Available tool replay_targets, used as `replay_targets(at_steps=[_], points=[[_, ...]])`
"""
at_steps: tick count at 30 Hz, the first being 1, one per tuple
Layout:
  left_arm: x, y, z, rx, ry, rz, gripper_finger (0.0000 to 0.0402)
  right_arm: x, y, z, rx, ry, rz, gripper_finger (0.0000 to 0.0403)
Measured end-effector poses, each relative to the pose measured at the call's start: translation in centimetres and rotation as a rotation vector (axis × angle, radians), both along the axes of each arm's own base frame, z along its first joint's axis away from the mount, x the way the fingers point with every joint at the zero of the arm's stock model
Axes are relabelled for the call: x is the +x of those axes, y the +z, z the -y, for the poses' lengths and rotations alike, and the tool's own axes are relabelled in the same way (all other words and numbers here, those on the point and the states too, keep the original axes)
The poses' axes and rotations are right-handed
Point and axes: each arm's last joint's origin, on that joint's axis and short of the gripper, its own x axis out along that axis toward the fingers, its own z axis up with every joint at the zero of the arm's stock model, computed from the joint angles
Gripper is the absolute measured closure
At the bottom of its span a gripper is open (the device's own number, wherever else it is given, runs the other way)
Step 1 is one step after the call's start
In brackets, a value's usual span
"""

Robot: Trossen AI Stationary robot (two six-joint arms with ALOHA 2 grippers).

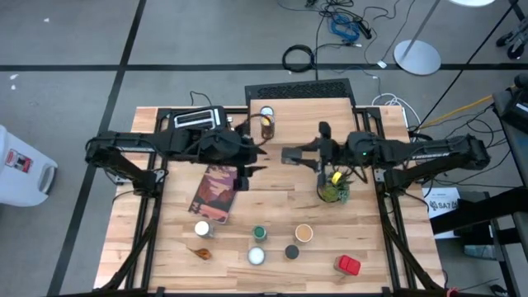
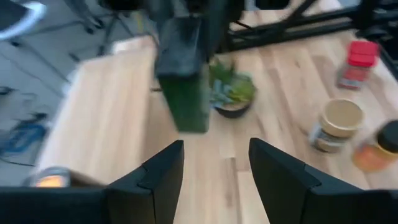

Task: Shelf spices
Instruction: Put the black seasoning can on the shelf

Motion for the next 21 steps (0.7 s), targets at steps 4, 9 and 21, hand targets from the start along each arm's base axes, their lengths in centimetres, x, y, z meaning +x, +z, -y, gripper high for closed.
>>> replay_targets(at_steps=[4, 9, 21], points=[[-1.4, 1.0, 0.0, 0.031, 0.034, 0.015, 0.021, -1.3, 0.8, 0.2, -0.005, -0.046, 0.024, 0.029], [-2.9, 1.6, -0.4, 0.056, 0.084, -0.008, 0.021, -2.5, 1.5, 0.2, -0.003, -0.062, 0.044, 0.029], [-4.0, 1.1, 0.9, 0.066, 0.134, -0.03, 0.021, -4.3, 2.4, 0.7, -0.015, -0.123, 0.074, 0.029]])
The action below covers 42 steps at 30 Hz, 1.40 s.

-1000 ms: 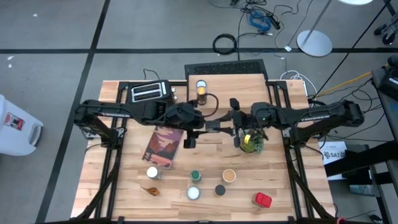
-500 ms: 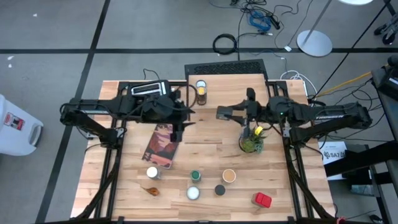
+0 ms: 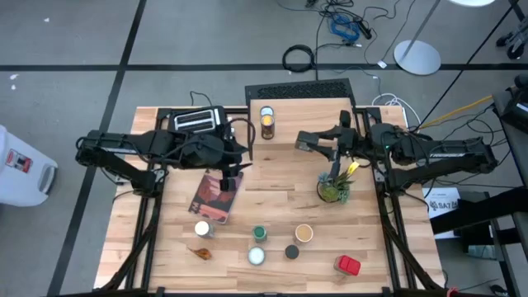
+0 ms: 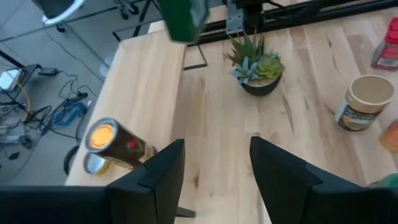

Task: Shelf spices
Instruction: Put the black seasoning can on the shelf

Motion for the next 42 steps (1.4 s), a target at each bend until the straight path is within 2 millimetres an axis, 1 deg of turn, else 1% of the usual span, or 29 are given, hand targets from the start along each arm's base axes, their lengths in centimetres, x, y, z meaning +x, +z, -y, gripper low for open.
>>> replay_targets(at_steps=[7, 17, 22, 28, 33, 37, 42], points=[[0.0, -1.2, 1.9, -0.016, 0.031, -0.001, 0.021, -0.6, 0.4, 1.0, -0.038, -0.047, 0.015, 0.029], [-0.7, -2.0, 5.4, 0.031, 0.082, 0.051, 0.021, -2.1, 1.1, 2.4, -0.114, -0.127, 0.03, 0.029], [-0.9, -2.0, 6.4, 0.052, 0.097, 0.094, 0.021, -2.6, 1.3, 3.1, -0.142, -0.152, 0.034, 0.029], [-0.7, -1.6, 6.6, 0.119, 0.088, 0.126, 0.021, -3.0, 1.2, 4.4, -0.139, -0.207, 0.013, 0.029], [-0.4, -1.3, 6.1, 0.166, 0.076, 0.131, 0.021, -2.9, 0.8, 5.6, -0.113, -0.241, -0.004, 0.029], [-0.3, -1.4, 5.6, 0.177, 0.086, 0.124, 0.021, -2.6, 0.4, 6.6, -0.072, -0.233, -0.017, 0.029], [-0.2, -1.5, 5.3, 0.183, 0.093, 0.106, 0.021, -1.7, -0.5, 7.8, -0.011, -0.236, -0.048, 0.029]])
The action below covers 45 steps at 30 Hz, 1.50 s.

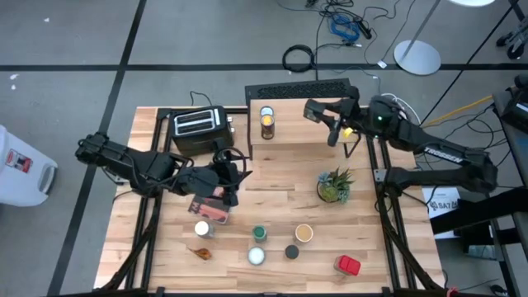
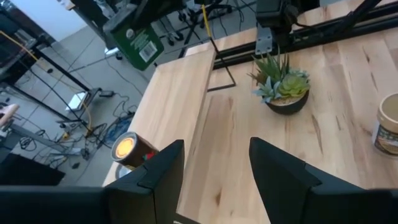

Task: Shelf spices
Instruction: Put the black seasoning can on the shelf

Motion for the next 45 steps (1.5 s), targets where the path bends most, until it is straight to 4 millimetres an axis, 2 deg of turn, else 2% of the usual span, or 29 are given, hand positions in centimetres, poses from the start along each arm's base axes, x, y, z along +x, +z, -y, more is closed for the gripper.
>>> replay_targets(at_steps=[5, 11, 18, 23, 28, 38, 45], points=[[0.0, -0.2, 0.1, -0.011, -0.021, -0.011, 0.021, 1.2, -1.2, 1.2, 0.05, 0.019, -0.045, 0.029], [0.5, -2.3, 0.3, -0.024, -0.031, -0.017, 0.021, 2.5, -2.5, 3.5, 0.066, 0.041, -0.07, 0.029], [1.1, -5.4, 0.8, -0.085, -0.031, 0.03, 0.021, 3.5, -4.2, 7.4, 0.1, 0.084, -0.045, 0.029], [1.3, -6.8, 1.3, -0.1, -0.046, 0.061, 0.021, 3.3, -5.8, 10.4, 0.152, 0.115, -0.032, 0.029], [1.2, -7.1, 1.7, -0.109, -0.06, 0.085, 0.021, 3.9, -6.3, 13.1, 0.224, 0.171, -0.052, 0.0291], [1.2, -7.0, 1.9, -0.11, -0.067, 0.093, 0.021, 5.1, -5.9, 15.4, 0.216, 0.265, -0.143, 0.0291], [1.2, -7.1, 1.9, -0.102, -0.068, 0.081, 0.021, 4.1, -7.0, 18.0, 0.253, 0.306, -0.168, 0.0291]])
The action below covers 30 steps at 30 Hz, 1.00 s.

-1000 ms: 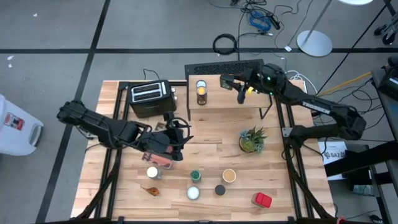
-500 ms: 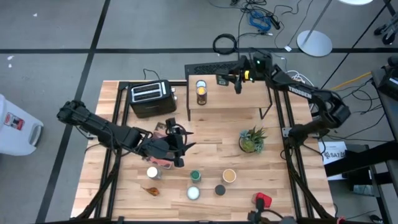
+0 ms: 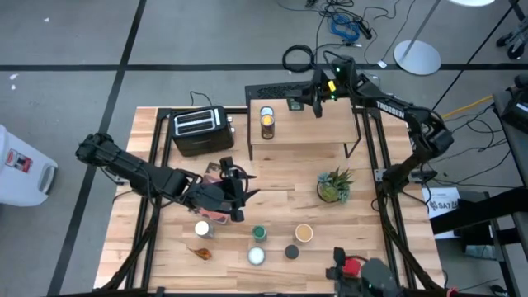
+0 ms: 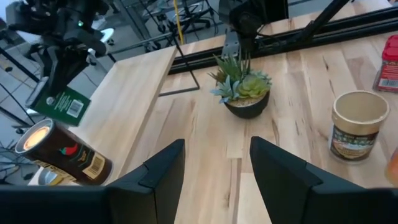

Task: Shelf spices
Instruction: Put the black seasoning can on the shelf

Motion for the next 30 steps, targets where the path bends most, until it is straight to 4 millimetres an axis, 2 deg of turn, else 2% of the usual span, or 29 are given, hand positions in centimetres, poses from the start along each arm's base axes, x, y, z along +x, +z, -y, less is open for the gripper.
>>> replay_targets(at_steps=[6, 14, 20, 30], points=[[0.0, 0.0, 0.0, 0.013, -0.005, -0.003, 0.021, -1.6, -1.0, 1.9, 0.073, 0.043, -0.002, 0.0291], [0.1, 0.1, -0.1, 0.035, -0.014, 0.002, 0.021, -3.4, -1.4, 2.9, 0.096, 0.004, -0.03, 0.0291], [0.1, 0.1, -0.2, 0.043, -0.014, -0.001, 0.021, -4.4, -1.8, 3.0, 0.122, -0.005, -0.065, 0.029], [0.1, 0.1, -0.2, 0.065, -0.024, -0.009, 0.021, -5.0, -2.2, 2.2, 0.128, 0.032, -0.132, 0.0287]])
